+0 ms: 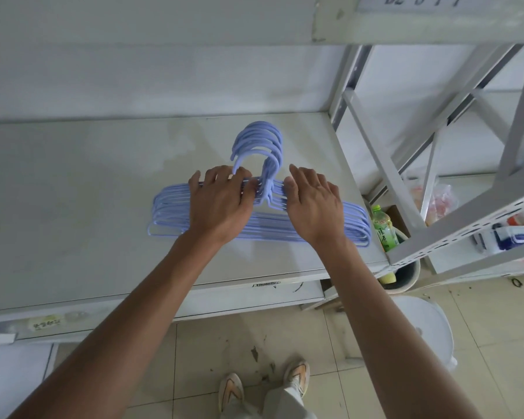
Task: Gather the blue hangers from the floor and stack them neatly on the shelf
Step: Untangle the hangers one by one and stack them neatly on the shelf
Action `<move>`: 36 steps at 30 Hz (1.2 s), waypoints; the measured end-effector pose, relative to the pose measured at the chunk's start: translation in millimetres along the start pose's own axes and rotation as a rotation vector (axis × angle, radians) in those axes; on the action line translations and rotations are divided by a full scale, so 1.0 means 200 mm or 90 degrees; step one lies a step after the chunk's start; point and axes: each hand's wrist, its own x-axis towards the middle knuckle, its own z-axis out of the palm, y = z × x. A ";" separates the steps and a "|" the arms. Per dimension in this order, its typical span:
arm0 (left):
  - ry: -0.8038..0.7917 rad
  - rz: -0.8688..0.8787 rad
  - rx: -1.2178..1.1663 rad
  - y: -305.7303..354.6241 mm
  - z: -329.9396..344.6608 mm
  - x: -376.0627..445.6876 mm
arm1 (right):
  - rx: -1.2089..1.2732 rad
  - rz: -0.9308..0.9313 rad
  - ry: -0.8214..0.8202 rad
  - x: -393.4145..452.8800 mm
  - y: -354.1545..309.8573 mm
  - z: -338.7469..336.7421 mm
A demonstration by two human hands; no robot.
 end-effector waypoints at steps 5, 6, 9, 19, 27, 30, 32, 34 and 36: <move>0.001 0.087 0.043 0.01 -0.03 -0.03 | -0.072 0.033 0.009 -0.02 -0.11 0.02; 0.022 0.120 0.046 0.00 -0.04 -0.05 | -0.080 0.025 0.008 -0.04 -0.11 0.02; 0.027 0.148 0.061 -0.02 -0.05 -0.09 | -0.063 0.020 0.005 -0.07 -0.10 0.01; 0.056 0.090 0.000 -0.07 -0.01 -0.07 | -0.064 -0.004 0.048 -0.07 -0.06 0.04; 0.075 0.136 -0.036 -0.22 0.05 -0.12 | 0.001 -0.151 0.133 -0.16 0.00 0.03; 0.069 0.203 -0.051 -0.26 0.04 -0.09 | -0.027 -0.264 0.087 -0.15 0.09 0.01; 0.067 0.229 -0.050 -0.28 0.05 -0.09 | -0.069 -0.336 0.084 -0.13 0.14 0.00; 0.092 0.231 -0.050 -0.30 0.06 -0.10 | -0.108 -0.367 0.111 -0.13 0.17 0.00; 0.112 0.234 -0.047 -0.30 0.08 -0.12 | -0.130 -0.355 0.147 -0.14 0.18 0.01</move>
